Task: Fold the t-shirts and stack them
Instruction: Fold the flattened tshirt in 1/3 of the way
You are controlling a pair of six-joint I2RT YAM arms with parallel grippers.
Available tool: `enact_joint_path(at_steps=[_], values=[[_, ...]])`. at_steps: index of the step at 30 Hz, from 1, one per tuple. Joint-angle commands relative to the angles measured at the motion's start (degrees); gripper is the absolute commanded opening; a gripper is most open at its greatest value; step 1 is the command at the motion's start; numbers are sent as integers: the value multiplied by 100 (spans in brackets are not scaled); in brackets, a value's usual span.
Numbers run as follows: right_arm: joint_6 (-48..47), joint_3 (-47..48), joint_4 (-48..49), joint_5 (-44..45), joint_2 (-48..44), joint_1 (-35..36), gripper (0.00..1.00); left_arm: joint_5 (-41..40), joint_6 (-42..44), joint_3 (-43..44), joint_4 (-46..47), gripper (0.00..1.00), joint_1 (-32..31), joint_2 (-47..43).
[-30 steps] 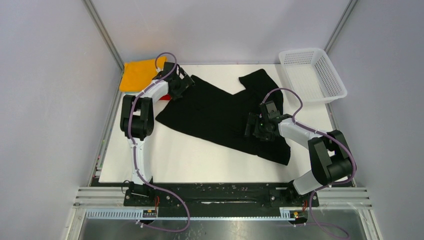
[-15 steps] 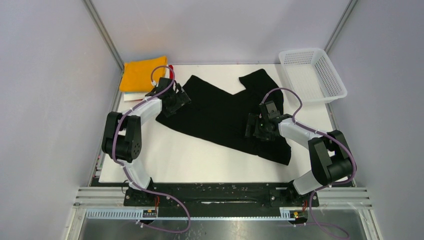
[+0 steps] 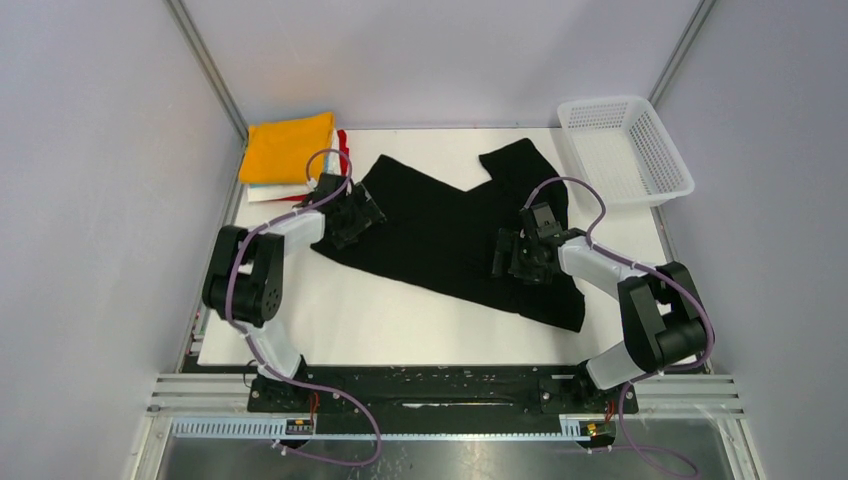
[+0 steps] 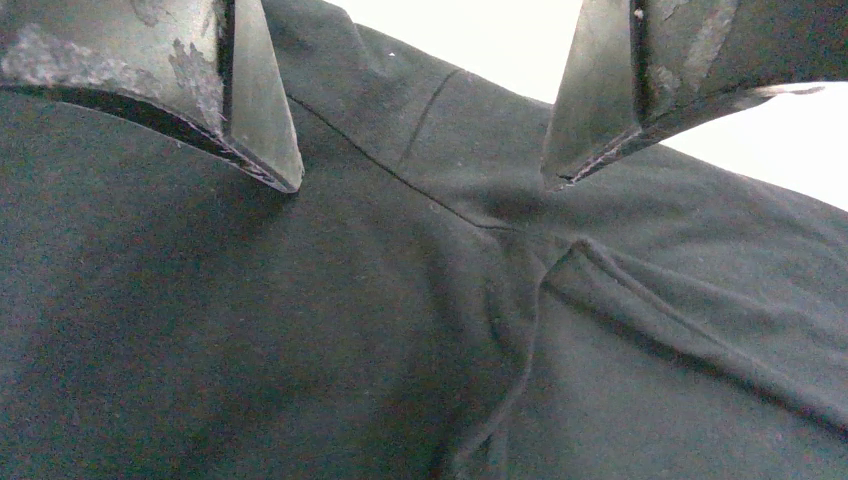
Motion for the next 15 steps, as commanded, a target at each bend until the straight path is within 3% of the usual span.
enact_joint_path(at_steps=[1, 9, 15], values=[[140, -457, -867, -171, -230, -133, 98, -166, -252, -1229, -639, 99, -65, -677], [250, -993, -1413, -610, -841, -133, 98, -245, -518, -2425, -1062, 99, -360, -1834], [385, -1120, -2228, 106, -1342, -152, 99, -277, -841, -3029, -1516, 99, -675, -2774]])
